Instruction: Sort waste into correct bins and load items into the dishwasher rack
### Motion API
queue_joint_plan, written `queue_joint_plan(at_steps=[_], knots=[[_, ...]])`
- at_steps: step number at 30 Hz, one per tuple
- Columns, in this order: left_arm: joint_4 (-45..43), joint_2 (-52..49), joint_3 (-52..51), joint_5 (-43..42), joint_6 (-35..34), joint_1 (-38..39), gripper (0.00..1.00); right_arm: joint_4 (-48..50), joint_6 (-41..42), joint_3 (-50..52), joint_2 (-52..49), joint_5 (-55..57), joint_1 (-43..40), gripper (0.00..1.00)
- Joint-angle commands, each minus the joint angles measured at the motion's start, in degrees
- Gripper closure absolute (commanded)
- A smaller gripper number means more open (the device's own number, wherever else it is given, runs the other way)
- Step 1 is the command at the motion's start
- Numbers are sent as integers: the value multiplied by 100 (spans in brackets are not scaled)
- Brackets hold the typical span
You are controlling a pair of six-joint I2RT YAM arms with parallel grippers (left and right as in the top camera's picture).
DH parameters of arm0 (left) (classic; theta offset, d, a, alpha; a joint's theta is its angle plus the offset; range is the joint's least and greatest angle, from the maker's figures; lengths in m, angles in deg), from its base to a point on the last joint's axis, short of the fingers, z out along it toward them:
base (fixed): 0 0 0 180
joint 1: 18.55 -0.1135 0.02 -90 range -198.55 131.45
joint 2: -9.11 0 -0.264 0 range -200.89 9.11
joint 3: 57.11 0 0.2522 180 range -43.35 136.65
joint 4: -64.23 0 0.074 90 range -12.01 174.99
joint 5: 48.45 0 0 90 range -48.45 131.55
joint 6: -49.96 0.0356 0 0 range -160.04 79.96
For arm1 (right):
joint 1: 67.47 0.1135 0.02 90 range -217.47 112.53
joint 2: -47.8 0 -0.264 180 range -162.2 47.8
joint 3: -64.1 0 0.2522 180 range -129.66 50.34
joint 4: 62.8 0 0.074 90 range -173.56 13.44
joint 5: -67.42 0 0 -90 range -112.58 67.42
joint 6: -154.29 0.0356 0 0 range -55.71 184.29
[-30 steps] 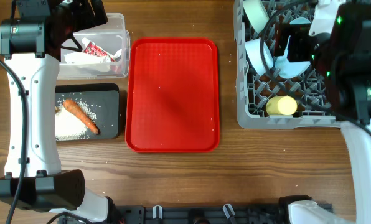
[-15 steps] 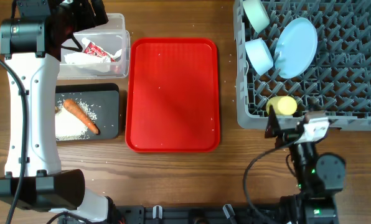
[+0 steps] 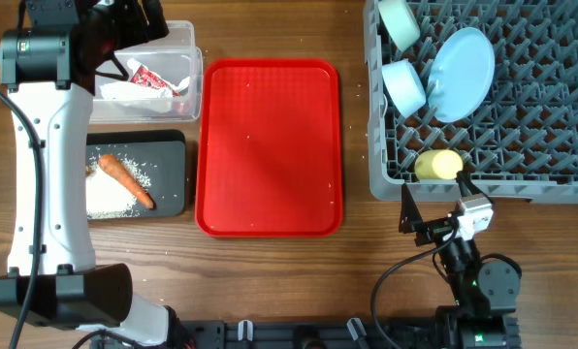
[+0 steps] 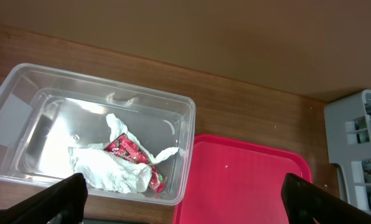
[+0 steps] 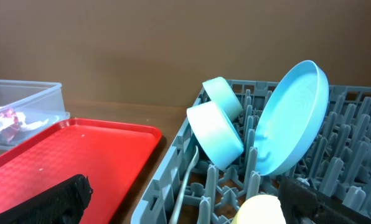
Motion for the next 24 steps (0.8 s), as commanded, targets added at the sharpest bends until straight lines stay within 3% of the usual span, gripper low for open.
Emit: queue_joint_plan(at_steps=[1,24], knots=[[-15,-2,7,-48,-11,0,0,11,83,15,98,-157,-44,0],[-13,92,7,-48,-11,-103,0,7,81,15,87,-157,-46,0]])
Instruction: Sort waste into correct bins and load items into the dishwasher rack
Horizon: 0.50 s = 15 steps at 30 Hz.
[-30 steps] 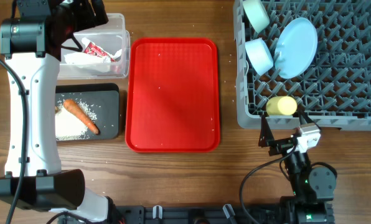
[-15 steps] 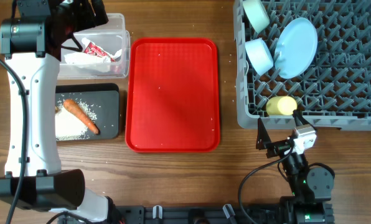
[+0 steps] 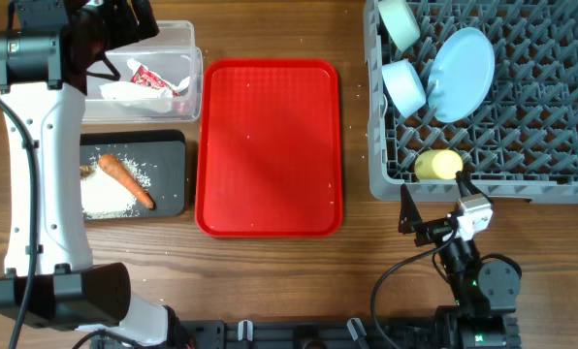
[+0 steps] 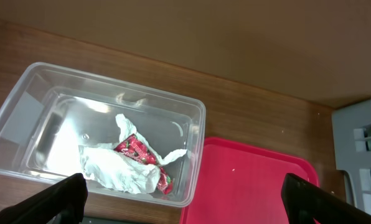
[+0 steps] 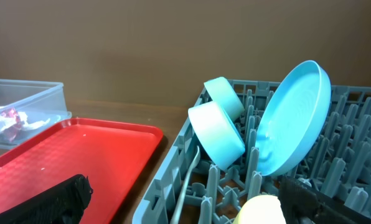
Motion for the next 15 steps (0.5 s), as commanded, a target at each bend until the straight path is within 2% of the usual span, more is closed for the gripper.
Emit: queue_joint_plan(at_steps=[1,4,6,9,12,15], knots=[[-13,175,7,-48,-11,313,0,11,83,15,83,-107,-42,0],[-15,236,7,-48,-9,887,0,11,83,15,83,-107,-42,0],[142,223,-42,503,203,1381,0,11,83,15,83,-107,-42,0],[361,201,-162,841,203,1757,0,11,85,15,83,-107,-42,0],[278,197,-240,782,184,1982,0,11,83,15,83,-107,-42,0],[162,203,-240,225,186,1871,0,11,83,15,83,-107,-42,0]])
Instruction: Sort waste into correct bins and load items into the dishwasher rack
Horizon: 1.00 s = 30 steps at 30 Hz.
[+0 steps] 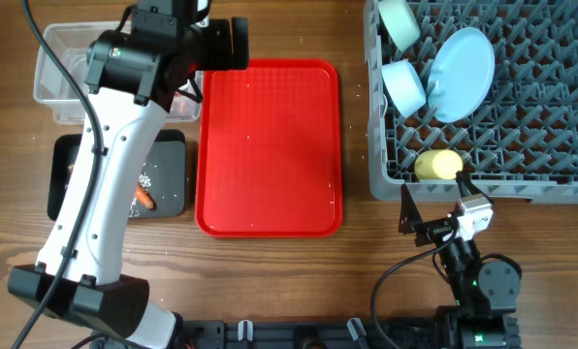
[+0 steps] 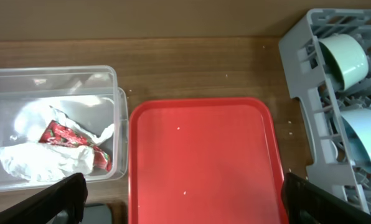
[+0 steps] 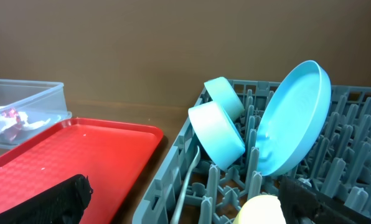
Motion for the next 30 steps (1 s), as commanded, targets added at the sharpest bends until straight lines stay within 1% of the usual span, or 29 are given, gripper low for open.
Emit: queue_joint_plan(at_steps=[1,3,5,9,11,12,17,19,21,24,27,30], knots=[[-345,133,-42,-619,94,-149,0,11,83,15,83,-90,-20,0],[-750,160,-42,-796,98,-186,0,11,83,15,66,-90,-20,0],[-1281,247,-44,-798,125,-184,0,11,83,15,57,-90,-20,0],[-1952,494,-87,-798,866,-216,0,11,83,15,57,-90,-20,0],[-2271,763,-389,-800,861,-356,0,11,83,15,57,-90,-20,0],[-2461,1010,-697,-800,861,-457,0,11,85,15,57,-90,-20,0],[-3289,2844,-3117,-848,815,-1202,0,11,83,15,57,-90,-20,1],[-3569,3663,-4258,-846,815,-1488,0,11,83,15,57,-90,-20,0],[-3915,4291,-5235,-844,817,-1676,0,11,83,15,57,-90,-20,1],[-5106,5635,-7429,-850,654,-1989,0,11,83,15,57,-90,-20,0],[-6146,6837,-9071,-835,649,-2048,0,11,83,15,57,-90,-20,0],[-6314,7656,-9871,-772,651,-2050,0,11,85,15,57,-90,-20,0]])
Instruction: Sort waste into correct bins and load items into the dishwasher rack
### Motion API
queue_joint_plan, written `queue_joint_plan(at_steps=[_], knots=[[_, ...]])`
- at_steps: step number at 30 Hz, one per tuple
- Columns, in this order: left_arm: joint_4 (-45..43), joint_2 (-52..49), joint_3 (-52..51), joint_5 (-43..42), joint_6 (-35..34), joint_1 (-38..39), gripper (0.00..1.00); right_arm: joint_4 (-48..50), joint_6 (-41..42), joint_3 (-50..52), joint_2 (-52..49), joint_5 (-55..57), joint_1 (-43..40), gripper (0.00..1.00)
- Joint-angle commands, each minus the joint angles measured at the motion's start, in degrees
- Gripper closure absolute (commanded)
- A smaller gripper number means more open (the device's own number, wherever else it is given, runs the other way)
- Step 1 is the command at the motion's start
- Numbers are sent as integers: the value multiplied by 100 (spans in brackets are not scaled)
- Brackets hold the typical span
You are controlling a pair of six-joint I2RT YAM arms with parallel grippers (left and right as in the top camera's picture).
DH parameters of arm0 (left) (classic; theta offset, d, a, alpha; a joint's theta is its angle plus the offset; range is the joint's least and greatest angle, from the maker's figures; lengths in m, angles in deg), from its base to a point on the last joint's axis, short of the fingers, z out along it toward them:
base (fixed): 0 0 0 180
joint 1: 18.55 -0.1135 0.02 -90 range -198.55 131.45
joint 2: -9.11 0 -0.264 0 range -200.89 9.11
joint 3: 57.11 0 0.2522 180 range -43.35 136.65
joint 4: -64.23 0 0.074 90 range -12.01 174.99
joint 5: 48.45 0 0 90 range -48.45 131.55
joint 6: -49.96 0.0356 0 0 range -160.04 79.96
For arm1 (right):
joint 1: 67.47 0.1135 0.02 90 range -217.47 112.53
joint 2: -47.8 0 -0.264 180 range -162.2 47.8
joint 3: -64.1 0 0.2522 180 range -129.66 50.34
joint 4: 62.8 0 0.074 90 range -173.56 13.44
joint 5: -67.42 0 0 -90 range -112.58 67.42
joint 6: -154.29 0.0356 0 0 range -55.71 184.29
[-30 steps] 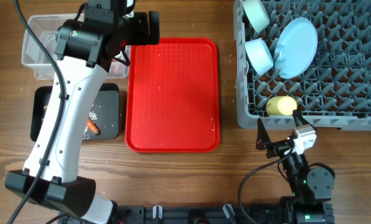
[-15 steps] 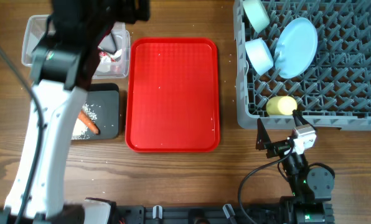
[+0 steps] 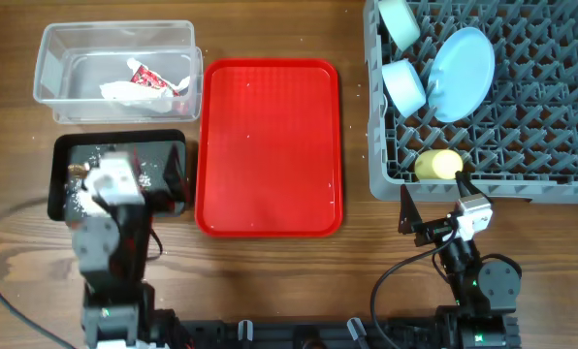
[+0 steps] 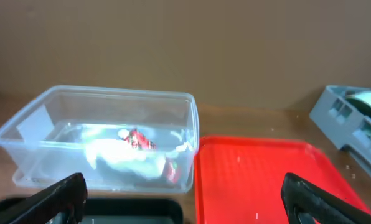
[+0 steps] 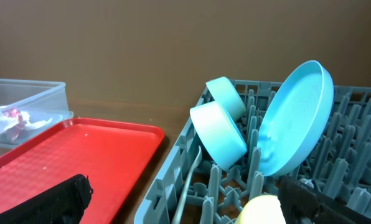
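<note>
The clear waste bin [image 3: 42, 68] at the far left holds a red wrapper [image 3: 145, 76] and white tissue [image 3: 119, 90]; the left wrist view shows the wrapper [image 4: 139, 138] inside it. My left gripper [image 3: 124, 189] stands open and empty over the black bin [image 3: 168, 145], hiding most of its contents. The grey dishwasher rack [image 3: 386, 174] holds a blue plate [image 3: 464, 60], two pale bowls [image 3: 403, 85] and a yellow cup [image 3: 437, 165]. My right gripper [image 3: 433, 199] stands open and empty just in front of the rack, near the yellow cup [image 5: 263, 210].
The red tray [image 3: 270, 145] lies between the bins and the rack with nothing on it. White grains [image 3: 76, 194] show in the black bin beside the left arm. Bare wooden table runs along the front edge.
My left arm was stretched out over the tray's far left corner next to the clear bin. It now sits drawn back at the front left, over the black bin. The right arm is unchanged.
My left gripper hung open above the clear bin with the wrapper and tissue inside, then a little further left. It then stood over the tray's far left corner, and now rests at the front left. A carrot seen earlier in the black bin is now covered.
</note>
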Motion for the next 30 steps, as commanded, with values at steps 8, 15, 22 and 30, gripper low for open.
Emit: queue_joint_plan(at_steps=[8,15,22,30], knots=[[-59,2308,-1827,55,-50,-299,0,15,81,7,46,-52,-20,0],[728,2879,-1827,52,-98,-297,0,15,79,7,46,-52,-20,0],[726,2868,-1827,55,-96,-299,0,15,81,7,46,-52,-20,0],[726,2857,-1827,55,-96,-299,0,15,81,7,46,-55,-20,0]])
